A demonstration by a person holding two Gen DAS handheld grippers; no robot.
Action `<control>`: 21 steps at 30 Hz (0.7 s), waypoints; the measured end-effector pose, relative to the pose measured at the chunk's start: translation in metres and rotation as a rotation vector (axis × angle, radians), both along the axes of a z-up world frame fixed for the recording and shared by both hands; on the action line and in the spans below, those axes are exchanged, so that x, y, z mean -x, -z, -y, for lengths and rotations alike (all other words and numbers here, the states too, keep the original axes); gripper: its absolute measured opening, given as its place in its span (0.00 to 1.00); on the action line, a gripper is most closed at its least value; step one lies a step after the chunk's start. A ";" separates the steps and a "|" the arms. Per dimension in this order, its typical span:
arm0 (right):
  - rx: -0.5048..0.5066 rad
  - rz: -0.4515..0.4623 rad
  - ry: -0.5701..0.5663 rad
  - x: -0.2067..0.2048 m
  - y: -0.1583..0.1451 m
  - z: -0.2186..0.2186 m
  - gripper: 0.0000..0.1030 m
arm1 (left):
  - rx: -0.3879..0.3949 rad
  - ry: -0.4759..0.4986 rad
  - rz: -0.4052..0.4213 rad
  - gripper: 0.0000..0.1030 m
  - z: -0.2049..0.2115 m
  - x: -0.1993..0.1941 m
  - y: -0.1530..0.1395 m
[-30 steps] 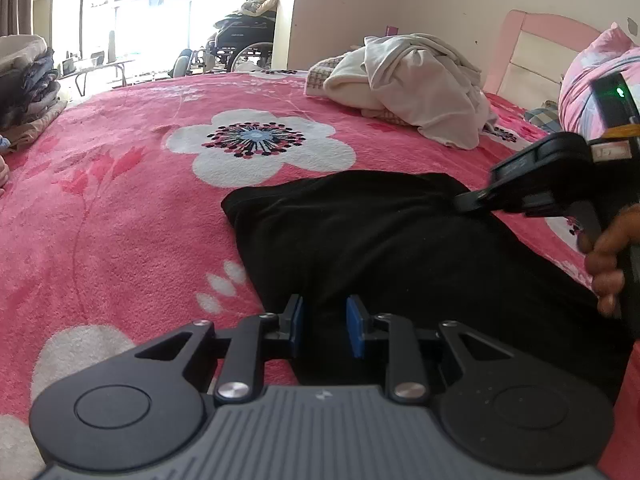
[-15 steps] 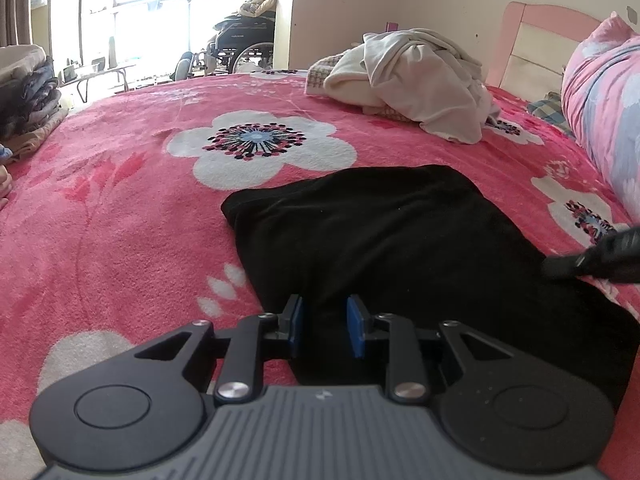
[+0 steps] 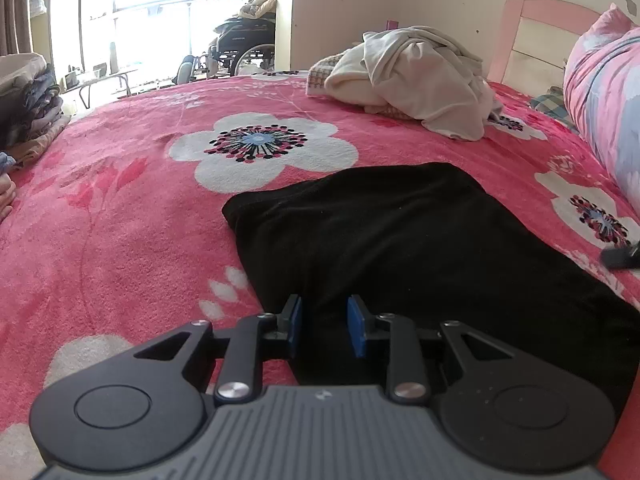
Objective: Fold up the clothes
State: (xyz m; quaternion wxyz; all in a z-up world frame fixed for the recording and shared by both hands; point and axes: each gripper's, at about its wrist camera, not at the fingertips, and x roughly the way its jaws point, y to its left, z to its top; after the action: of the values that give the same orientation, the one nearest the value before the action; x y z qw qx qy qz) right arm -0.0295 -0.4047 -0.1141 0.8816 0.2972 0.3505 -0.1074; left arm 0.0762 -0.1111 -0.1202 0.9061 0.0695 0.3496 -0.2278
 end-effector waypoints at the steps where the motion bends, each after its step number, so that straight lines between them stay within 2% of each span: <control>1: -0.027 0.027 -0.015 0.005 -0.006 0.000 0.06 | 0.000 -0.001 0.001 0.27 0.000 0.000 0.000; 3: -0.094 0.045 -0.079 0.012 -0.010 -0.007 0.06 | -0.002 -0.005 0.003 0.27 0.001 0.000 0.000; 5: -0.109 -0.003 -0.136 0.014 -0.004 -0.019 0.06 | -0.002 -0.006 0.002 0.27 0.002 0.000 0.000; 6: -0.085 -0.050 -0.134 0.014 0.002 -0.022 0.05 | -0.003 -0.006 0.002 0.27 0.002 -0.001 0.000; 7: -0.050 -0.093 -0.094 0.016 0.006 -0.020 0.01 | -0.003 -0.005 0.001 0.28 0.002 -0.001 0.000; 8: -0.017 -0.127 -0.037 0.020 0.009 -0.014 0.06 | -0.002 -0.004 0.000 0.28 0.002 -0.001 0.000; 11: 0.026 -0.117 0.101 0.040 -0.001 0.002 0.06 | 0.001 -0.005 -0.003 0.28 0.001 -0.002 -0.001; 13: -0.005 -0.049 0.096 0.050 -0.013 0.001 0.06 | 0.000 -0.008 -0.002 0.28 0.001 -0.002 0.000; 15: -0.040 -0.025 0.025 0.047 -0.017 -0.010 0.06 | -0.002 -0.011 -0.001 0.28 0.002 -0.001 0.000; 18: -0.139 -0.065 -0.019 0.039 -0.002 -0.017 0.06 | 0.001 -0.007 -0.004 0.28 0.001 -0.001 -0.002; 21: -0.121 -0.144 0.068 0.048 0.013 -0.011 0.00 | 0.026 0.003 0.011 0.29 -0.009 0.002 -0.012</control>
State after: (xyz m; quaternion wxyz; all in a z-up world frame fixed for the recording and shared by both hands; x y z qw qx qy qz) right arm -0.0771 -0.3937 -0.1276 0.8304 0.3531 0.4085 -0.1372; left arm 0.0744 -0.1023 -0.1081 0.9085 0.0596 0.3416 -0.2334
